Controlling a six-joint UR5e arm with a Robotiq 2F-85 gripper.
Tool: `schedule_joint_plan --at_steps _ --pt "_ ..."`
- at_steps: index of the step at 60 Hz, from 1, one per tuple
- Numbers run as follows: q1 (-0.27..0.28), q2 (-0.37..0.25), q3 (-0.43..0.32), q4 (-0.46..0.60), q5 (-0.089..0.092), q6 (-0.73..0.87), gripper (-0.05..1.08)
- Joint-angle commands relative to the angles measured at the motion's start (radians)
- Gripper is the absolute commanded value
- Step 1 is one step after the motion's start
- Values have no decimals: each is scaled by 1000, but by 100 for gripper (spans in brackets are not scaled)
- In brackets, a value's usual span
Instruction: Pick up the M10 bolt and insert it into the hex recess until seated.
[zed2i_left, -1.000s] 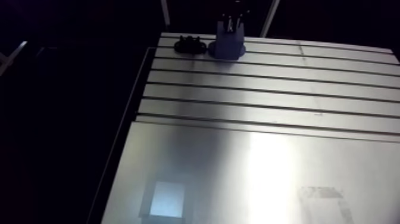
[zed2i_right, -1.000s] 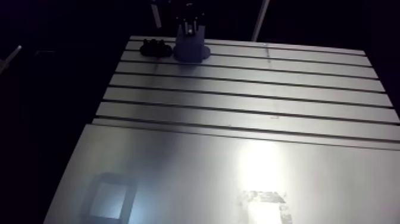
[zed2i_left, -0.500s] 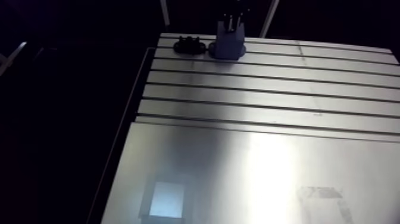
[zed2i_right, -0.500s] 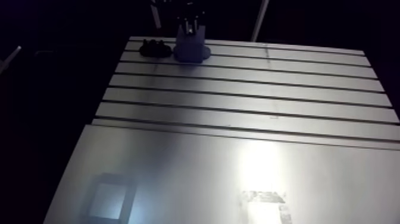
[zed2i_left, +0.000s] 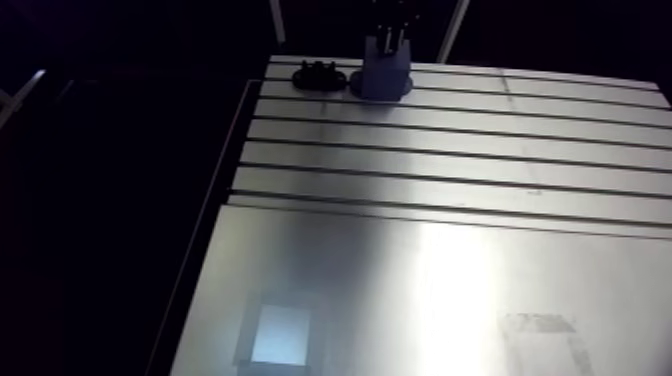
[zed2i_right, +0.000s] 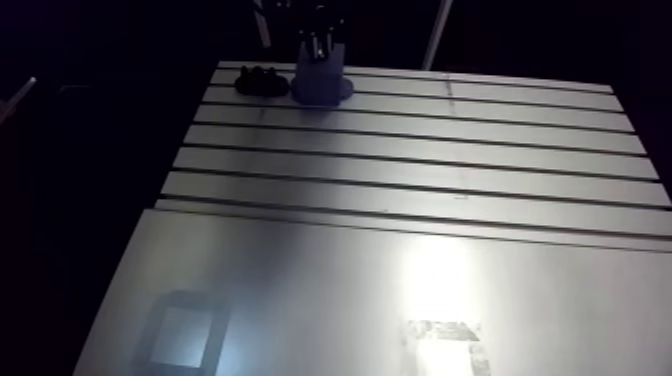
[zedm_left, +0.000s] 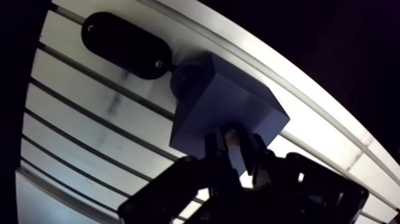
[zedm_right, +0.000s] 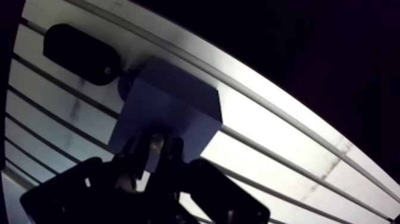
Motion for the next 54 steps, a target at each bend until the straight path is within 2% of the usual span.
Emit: schedule_joint_plan --at_steps 1,12,22,23,24,25,26,27,30,36,54 --pt "0 1 0 -1 0 -18 73" --pt "0 4 2 -1 -1 -19 70" --pt "0 4 0 -5 -2 -19 63" --pt "0 4 0 -6 -3 -19 53" --pt "0 4 0 -6 -3 -19 53" --pt "0 3 -1 -7 -4 -18 31" --pt "0 3 -1 -7 -4 -18 31" --pt "0 3 -1 -7 -5 -18 12" --pt "0 1 0 -8 -6 -18 6" --pt "0 0 0 -11 -7 -17 2" --pt "-1 -5 -9 -10 -6 -3 2"
